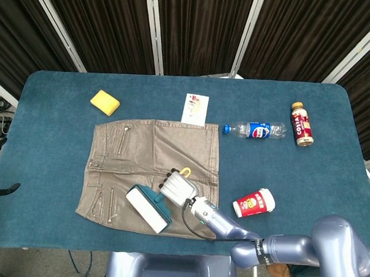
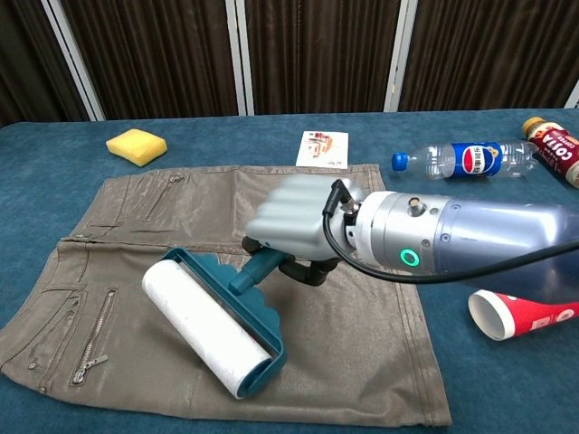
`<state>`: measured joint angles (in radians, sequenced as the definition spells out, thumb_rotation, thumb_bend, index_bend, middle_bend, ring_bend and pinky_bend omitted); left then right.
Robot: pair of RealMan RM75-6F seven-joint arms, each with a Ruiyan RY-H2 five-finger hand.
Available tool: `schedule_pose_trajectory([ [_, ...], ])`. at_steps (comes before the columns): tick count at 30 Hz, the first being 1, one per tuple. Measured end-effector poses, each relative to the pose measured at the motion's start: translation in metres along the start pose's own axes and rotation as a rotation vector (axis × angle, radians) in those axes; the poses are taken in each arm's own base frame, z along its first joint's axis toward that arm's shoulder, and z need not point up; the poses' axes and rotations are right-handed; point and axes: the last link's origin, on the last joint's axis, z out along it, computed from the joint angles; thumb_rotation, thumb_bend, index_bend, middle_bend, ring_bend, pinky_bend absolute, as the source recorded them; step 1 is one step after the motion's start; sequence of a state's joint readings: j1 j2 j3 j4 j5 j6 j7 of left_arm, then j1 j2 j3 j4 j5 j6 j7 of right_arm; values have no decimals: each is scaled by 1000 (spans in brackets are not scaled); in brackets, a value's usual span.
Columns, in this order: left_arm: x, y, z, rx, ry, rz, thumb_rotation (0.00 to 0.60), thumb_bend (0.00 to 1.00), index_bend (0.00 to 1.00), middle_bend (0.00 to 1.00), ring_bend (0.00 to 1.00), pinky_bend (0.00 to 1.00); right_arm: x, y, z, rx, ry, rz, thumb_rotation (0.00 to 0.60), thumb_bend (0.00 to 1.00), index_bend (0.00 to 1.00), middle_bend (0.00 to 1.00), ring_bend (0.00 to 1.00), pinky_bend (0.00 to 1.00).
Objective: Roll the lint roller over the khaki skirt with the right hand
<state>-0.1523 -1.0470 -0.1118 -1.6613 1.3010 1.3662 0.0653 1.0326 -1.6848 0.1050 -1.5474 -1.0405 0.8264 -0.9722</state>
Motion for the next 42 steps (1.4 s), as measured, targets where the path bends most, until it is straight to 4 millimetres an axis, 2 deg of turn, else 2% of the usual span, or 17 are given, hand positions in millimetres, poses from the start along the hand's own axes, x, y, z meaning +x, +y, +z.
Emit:
schedule_pose_trajectory([
  [5,-1,1,-1,-6,-1,3,600,0,0,0,0,0,-14,8,0,-33,-20,-111,600,877,501,510,393,403],
  [9,-1,2,-1,-7,-2,6,600,0,0,0,0,0,-24,26,-4,-94,-30,-195,600,880,504,515,397,406],
  [15,-4,3,0,-5,-7,11,600,0,0,0,0,0,-33,72,-17,-213,-40,-359,600,879,505,515,397,406],
  [20,-4,7,0,-14,-5,15,600,0,0,0,0,0,-45,117,-35,-307,-88,-495,600,880,505,515,398,407],
  [23,-5,9,0,-21,-5,16,600,0,0,0,0,0,-51,129,-43,-324,-112,-506,600,879,505,515,398,407],
  [27,-5,11,0,-27,-6,15,600,0,0,0,0,0,-53,129,-46,-308,-115,-501,600,880,505,516,398,406],
  [30,-6,12,0,-29,-9,15,600,0,0,0,0,0,-51,122,-45,-276,-99,-496,600,879,506,516,398,406],
  [39,-5,10,1,-25,-7,11,600,0,0,0,0,0,-34,79,-31,-150,-34,-515,600,879,506,516,397,407],
  [42,-5,9,0,-23,-8,9,600,0,0,0,0,0,-27,58,-27,-92,-16,-533,600,880,506,516,398,406],
])
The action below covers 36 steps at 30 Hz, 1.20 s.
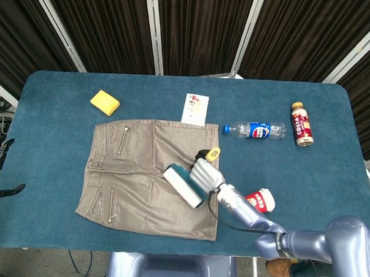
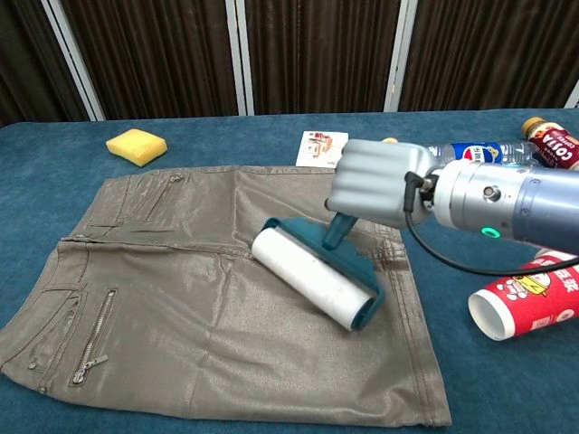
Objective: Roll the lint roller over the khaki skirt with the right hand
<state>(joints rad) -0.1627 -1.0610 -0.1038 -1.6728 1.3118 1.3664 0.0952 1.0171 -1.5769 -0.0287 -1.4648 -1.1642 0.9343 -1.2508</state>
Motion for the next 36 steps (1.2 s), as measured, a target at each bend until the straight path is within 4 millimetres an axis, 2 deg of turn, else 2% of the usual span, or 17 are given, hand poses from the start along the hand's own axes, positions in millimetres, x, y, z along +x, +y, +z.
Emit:
schedule_pose_trajectory([
  [4,1,-1,0,2,2,-2,600,0,0,0,0,0,25,-21,3,67,52,-3,600,880,507,516,397,406],
  [10,1,-1,-1,-1,0,-3,600,0,0,0,0,0,50,-43,8,117,102,1,600,880,506,516,398,406],
  [16,2,-2,-1,1,4,-8,600,0,0,0,0,0,58,-49,12,118,110,-9,600,879,507,519,397,407],
  [24,3,-3,-1,2,3,-11,600,0,0,0,0,0,32,-27,10,55,44,-64,600,879,507,520,397,406],
  [31,1,0,-1,-3,-3,-12,600,0,0,0,0,0,-15,15,-2,-49,-80,-109,600,879,507,520,398,406],
  [36,1,1,-1,-6,-4,-13,600,0,0,0,0,0,-40,33,-12,-120,-169,-87,600,879,507,520,397,406],
])
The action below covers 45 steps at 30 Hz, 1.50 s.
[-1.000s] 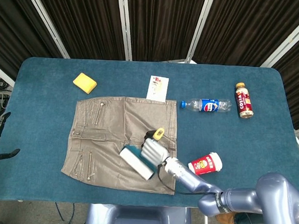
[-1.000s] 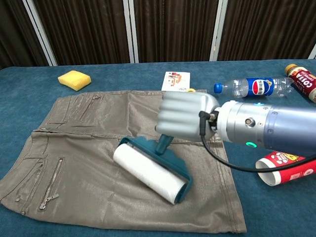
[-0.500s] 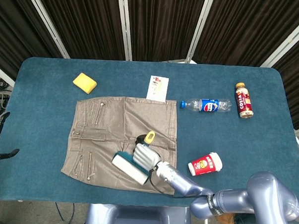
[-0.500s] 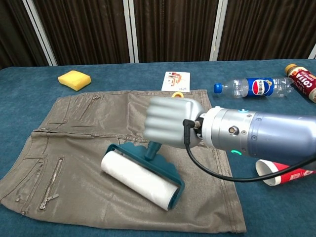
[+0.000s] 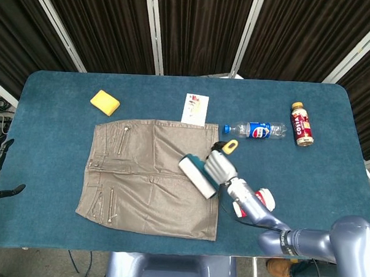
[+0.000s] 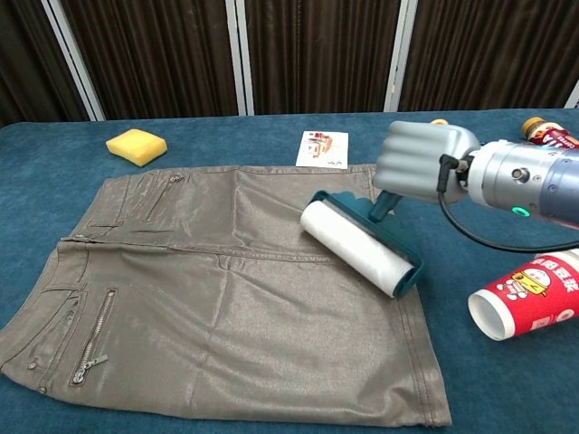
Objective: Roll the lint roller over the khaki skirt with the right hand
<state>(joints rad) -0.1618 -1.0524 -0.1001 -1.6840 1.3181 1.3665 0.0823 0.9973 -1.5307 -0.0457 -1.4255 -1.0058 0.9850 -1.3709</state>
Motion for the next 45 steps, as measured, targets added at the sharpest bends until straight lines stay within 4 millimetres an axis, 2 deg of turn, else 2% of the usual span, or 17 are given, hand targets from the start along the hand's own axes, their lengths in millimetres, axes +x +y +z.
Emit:
schedule_pose_trajectory([
  [3,-1,1,0,-3,-2,2,600,0,0,0,0,0,-12,7,-3,-21,-33,4,600,879,508,520,397,406],
  [9,-1,2,0,-7,-2,1,600,0,0,0,0,0,0,-2,-7,20,6,26,600,880,509,522,398,406],
  [15,0,2,0,-7,-1,-1,600,0,0,0,0,0,30,-23,-10,95,82,47,600,880,511,523,398,406],
  [19,1,1,-1,-8,1,-4,600,0,0,0,0,0,59,-45,-12,159,148,51,600,880,512,523,398,406],
  [25,2,0,-1,-8,2,-6,600,0,0,0,0,0,92,-70,-15,221,214,70,600,881,513,529,398,407],
  [31,2,-1,-1,-6,2,-9,600,0,0,0,0,0,113,-88,-17,249,242,86,600,880,513,529,398,406],
  [38,2,-2,-2,-5,3,-8,600,0,0,0,0,0,101,-79,-12,208,208,58,600,879,512,529,398,406],
  [45,2,-1,-1,-5,3,-5,600,0,0,0,0,0,62,-52,-10,132,128,21,600,879,513,529,398,406],
])
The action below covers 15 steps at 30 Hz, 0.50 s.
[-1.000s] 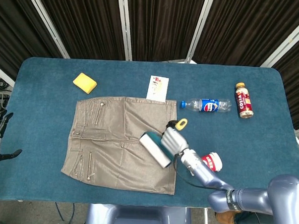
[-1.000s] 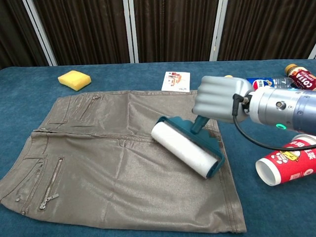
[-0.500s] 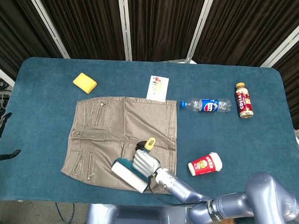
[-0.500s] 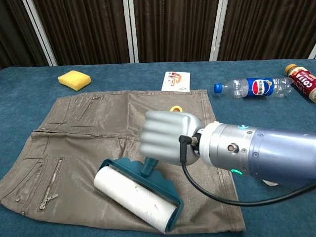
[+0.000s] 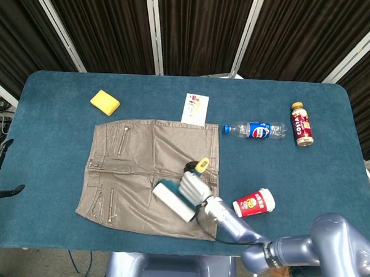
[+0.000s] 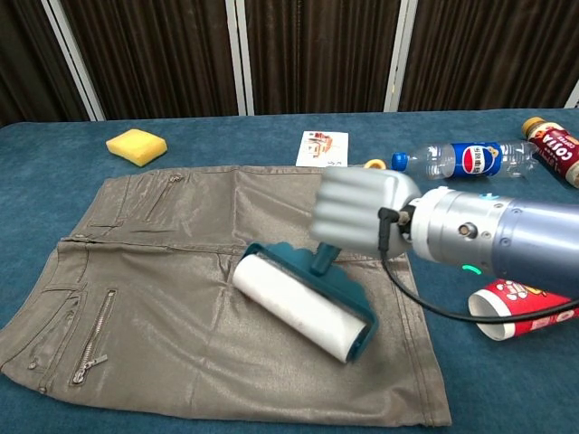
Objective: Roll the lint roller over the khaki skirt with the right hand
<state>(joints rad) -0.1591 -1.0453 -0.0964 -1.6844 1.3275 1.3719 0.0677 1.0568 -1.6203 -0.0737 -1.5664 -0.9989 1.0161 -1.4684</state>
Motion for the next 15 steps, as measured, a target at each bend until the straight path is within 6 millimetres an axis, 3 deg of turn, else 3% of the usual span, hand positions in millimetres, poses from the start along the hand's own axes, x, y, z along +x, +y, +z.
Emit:
schedule_pose_trajectory([
  [7,-1,1,0,2,-3,4,600,0,0,0,0,0,-62,35,-18,-102,-127,27,600,879,513,530,398,407],
  [15,-3,2,1,0,-5,12,600,0,0,0,0,0,-119,73,-40,-235,-277,77,600,879,513,530,398,407],
])
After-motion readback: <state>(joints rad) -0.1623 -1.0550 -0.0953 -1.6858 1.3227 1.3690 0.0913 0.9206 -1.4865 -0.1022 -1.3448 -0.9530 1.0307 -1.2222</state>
